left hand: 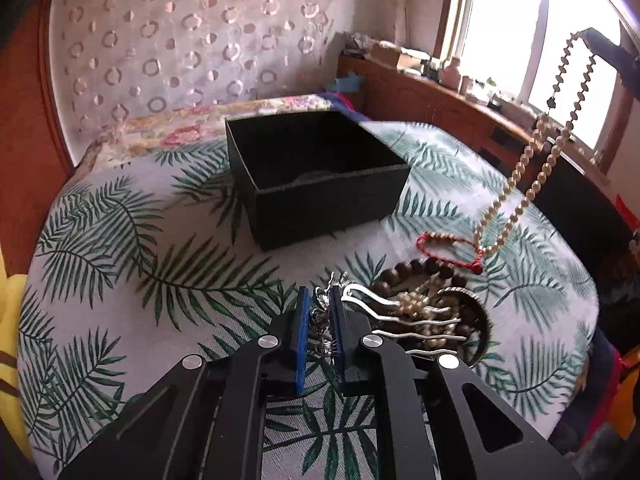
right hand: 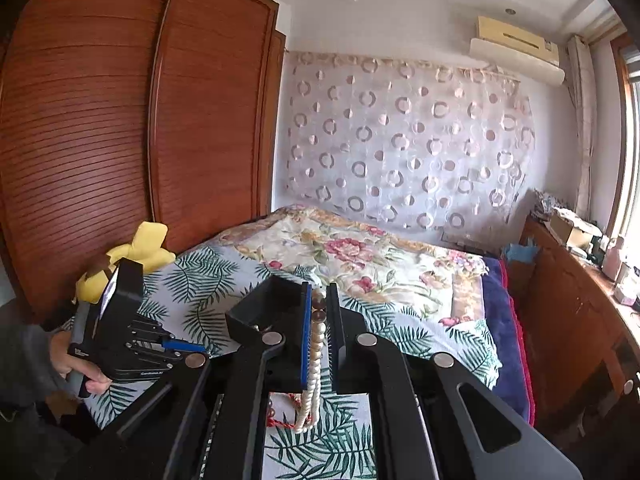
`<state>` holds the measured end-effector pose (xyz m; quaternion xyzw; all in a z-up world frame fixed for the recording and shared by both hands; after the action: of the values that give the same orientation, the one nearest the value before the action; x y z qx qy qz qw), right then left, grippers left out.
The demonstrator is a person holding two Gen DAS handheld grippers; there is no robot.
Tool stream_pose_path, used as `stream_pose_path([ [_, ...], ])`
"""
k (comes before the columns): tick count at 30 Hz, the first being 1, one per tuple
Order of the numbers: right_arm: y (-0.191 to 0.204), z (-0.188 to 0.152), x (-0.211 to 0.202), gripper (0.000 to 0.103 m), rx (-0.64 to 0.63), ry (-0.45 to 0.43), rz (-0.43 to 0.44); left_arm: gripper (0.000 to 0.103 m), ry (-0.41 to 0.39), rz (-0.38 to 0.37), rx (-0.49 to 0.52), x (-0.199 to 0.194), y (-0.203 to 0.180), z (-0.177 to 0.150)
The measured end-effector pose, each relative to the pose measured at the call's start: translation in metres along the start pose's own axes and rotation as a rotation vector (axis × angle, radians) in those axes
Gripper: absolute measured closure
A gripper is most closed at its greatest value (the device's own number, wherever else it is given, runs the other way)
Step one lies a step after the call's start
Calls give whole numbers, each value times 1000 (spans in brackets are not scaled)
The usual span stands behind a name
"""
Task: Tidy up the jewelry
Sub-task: 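Lift the pearl necklace with the right tool while the left tool grasps the silver comb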
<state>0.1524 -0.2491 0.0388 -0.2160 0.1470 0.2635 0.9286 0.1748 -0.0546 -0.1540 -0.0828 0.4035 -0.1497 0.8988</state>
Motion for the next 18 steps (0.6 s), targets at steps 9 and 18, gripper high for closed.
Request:
stream_pose_path([
  [9, -6, 23, -5, 95, -17, -36, -20, 101, -52, -5, 6, -16, -2, 14],
  [18, -16, 46, -5, 95, -30, -64, -34, 101, -130, -22, -8, -44, -6, 32],
])
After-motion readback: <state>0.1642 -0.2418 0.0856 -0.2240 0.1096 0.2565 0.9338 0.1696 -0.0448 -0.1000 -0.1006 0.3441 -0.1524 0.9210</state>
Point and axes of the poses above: each gripper's, at about its wrist camera, not at the fingertips, and x roughly the way its jaws point, y to its left, z to its top, the point moved 7 cm from there along x, roughly the way its jaws point, and after that the axes turned 14 degrees about -x, right-handed, at the moved point
